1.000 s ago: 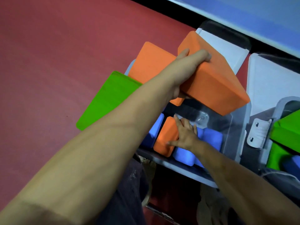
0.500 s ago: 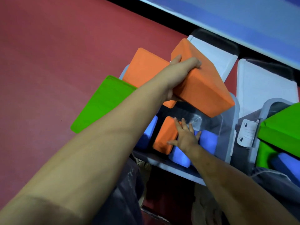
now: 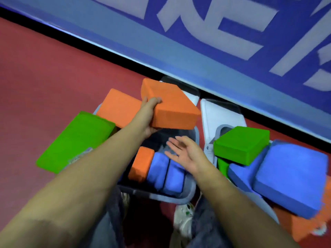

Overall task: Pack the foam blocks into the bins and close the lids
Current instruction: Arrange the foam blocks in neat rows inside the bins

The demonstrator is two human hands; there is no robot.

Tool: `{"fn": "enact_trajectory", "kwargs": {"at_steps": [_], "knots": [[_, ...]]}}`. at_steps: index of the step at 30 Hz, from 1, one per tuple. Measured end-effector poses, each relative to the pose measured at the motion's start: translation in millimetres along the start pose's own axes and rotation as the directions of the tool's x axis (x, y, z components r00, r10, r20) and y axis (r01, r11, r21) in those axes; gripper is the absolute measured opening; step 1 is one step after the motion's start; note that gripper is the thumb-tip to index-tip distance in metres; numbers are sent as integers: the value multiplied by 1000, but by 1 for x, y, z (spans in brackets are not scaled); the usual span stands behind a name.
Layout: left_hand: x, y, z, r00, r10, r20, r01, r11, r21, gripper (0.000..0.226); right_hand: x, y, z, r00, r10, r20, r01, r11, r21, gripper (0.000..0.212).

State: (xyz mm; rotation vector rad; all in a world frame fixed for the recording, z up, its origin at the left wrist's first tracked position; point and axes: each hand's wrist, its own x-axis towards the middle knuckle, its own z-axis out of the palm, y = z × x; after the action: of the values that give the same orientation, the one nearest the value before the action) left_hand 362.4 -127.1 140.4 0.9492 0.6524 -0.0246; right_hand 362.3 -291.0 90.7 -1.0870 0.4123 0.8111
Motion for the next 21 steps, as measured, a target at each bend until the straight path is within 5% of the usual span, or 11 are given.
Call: {"fn": "enact_trajectory", "kwargs": {"at_steps": [3,7,10,13,15,18,21], "knots": [[-10,-14,8,1000,12,4,-11,997,-81,52,-18,-16,10,997,-67,33,63,990,124,37],[-19,-36,14,999,-8,50,16,986,-164,53,-27,-28,25,994,-74,-76,77,997,28,101],[-19,-44,17,995,2,95,11,990,-138,45,-26,-32,32,969,-110,-220,105,994,-36,84],[-13,-46,12,989,-86,124,90,995,-29,48,-14,-37,30,877,-227,-424,194,974,-119,102],[-8,-45,7,978,-178,112,171,983,68,52,-15,-44,30,816,-356,-456,219,920,-325,114],[9,-45,-8,975,-221,-28,223,969,106,46,-20,-55,20,732,-581,-358,273,730,-627,111],[37,-50,-38,932,-215,-293,232,972,26,46,-22,-56,6,694,-681,-233,325,586,-743,108]]}}
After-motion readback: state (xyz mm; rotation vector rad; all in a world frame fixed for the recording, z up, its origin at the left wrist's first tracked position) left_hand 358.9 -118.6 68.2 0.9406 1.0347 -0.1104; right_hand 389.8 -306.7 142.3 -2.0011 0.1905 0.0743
